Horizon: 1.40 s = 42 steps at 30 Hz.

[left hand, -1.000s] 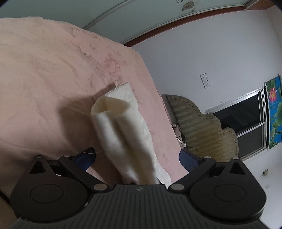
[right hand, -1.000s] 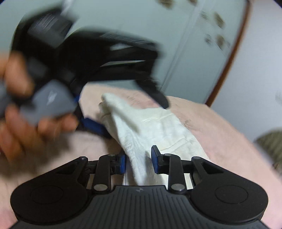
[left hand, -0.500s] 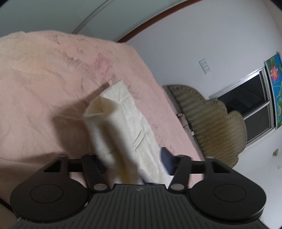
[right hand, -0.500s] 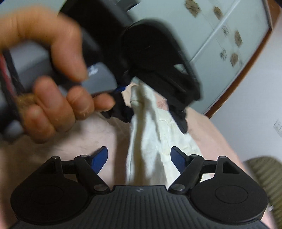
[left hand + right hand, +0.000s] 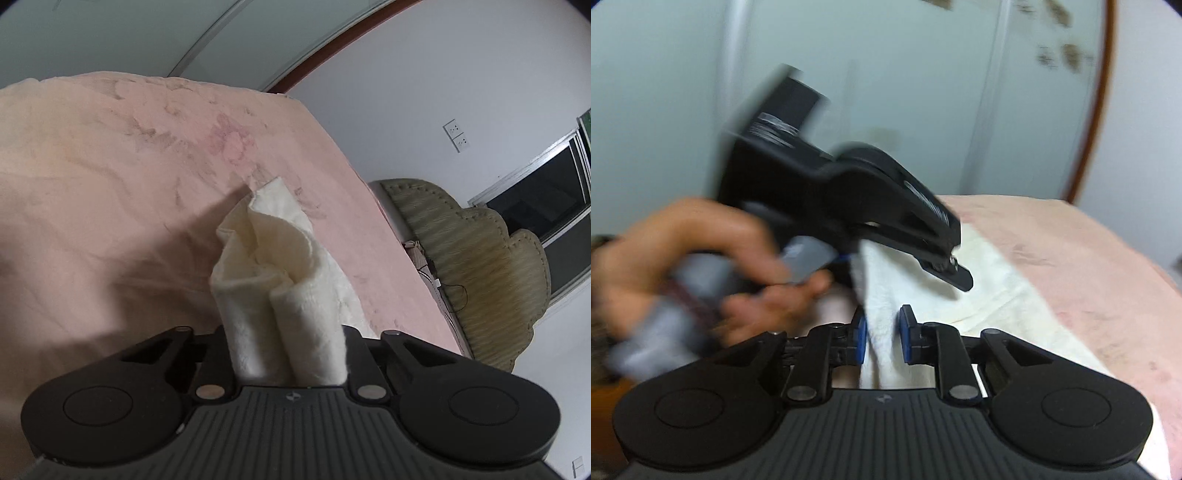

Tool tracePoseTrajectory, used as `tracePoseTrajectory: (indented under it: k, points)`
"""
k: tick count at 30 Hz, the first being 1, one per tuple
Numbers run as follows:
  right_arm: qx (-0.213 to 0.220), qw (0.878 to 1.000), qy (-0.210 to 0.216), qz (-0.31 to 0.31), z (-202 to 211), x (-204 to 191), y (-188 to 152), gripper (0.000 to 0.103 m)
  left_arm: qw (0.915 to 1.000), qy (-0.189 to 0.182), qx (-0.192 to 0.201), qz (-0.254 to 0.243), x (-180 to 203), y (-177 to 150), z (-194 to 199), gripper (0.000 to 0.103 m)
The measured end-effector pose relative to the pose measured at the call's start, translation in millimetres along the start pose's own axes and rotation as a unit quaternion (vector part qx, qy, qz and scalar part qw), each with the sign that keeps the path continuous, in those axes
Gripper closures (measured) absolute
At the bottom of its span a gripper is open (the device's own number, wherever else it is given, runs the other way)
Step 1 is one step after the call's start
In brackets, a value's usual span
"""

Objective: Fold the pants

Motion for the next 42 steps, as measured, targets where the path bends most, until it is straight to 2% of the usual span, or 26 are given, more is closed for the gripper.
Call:
tracePoseTrajectory:
  k: [2,4,5,7,9,10,12,14,16,19,22,24,29,31,34,37,42]
  points:
    - [0.02,0.999,-0.005,-0.048,22,23,2,0.086,1.0,0.003,0.008,-0.001,-2,-1,3,0.091]
    - [0.021,0.994,-0.041,-0.098,26,61,-4,0.086,0.9995,0.011,0.025,-0.016,0,-4,9,0.091]
    - [0.008,0.991,-0.064,-0.12,22,80,-12,0.086,0.9987,0.016,0.037,-0.032,3,-5,14,0.091]
    - [-0.05,0.984,-0.093,-0.146,3,101,-35,0.085,0.9961,0.019,0.058,-0.063,13,-7,25,0.09]
    - [-0.106,0.98,-0.084,-0.144,-25,101,-58,0.086,0.9939,0.019,0.066,-0.086,22,-9,31,0.09]
    - [-0.091,0.983,-0.089,-0.13,-28,97,-57,0.085,0.9923,0.019,0.07,-0.1,27,-10,34,0.09]
    - [-0.092,0.984,-0.089,-0.12,-30,92,-48,0.084,0.989,0.019,0.077,-0.125,37,-11,40,0.09]
    - [-0.052,0.987,-0.07,-0.134,-31,104,-28,0.084,0.9846,0.015,0.083,-0.153,52,-13,49,0.09]
    - [-0.03,0.988,-0.066,-0.136,-28,109,-15,0.084,0.9753,0.015,0.097,-0.198,77,-17,57,0.09]
    - [-0.013,0.99,-0.071,-0.123,-17,112,-4,0.084,0.9524,0.005,0.121,-0.28,125,-34,70,0.09]
    - [0.006,0.99,-0.07,-0.122,2,116,2,0.084,0.9337,-0.007,0.128,-0.334,166,-56,74,0.09]
    - [0.015,0.99,-0.075,-0.119,14,123,7,0.083,0.925,-0.025,0.125,-0.358,191,-71,74,0.09]
    - [0.046,0.986,-0.1,-0.129,88,150,-8,0.074,0.9055,-0.085,0.107,-0.402,252,-129,62,0.087]
    - [0.051,0.982,-0.111,-0.147,121,160,-19,0.074,0.9028,-0.11,0.094,-0.405,274,-154,52,0.086]
    - [0.047,0.977,-0.146,-0.15,160,168,-42,0.073,0.9003,-0.139,0.052,-0.409,300,-193,27,0.084]
    - [0.034,0.971,-0.173,-0.159,199,167,-70,0.073,0.8945,-0.151,0.023,-0.42,317,-227,7,0.084]
    - [0.016,0.96,-0.213,-0.183,225,177,-111,0.073,0.889,-0.163,-0.027,-0.427,328,-278,-29,0.085]
Point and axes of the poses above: each gripper's, at about its wrist camera, not at the fingertips, and z roughly against the way its jaws point, x to its right, y to its top, the point moved 8 cm from there along -z, roughly the way its jaws point, and after that the axes turned 2 degrees about -y, right-handed, at the moved point
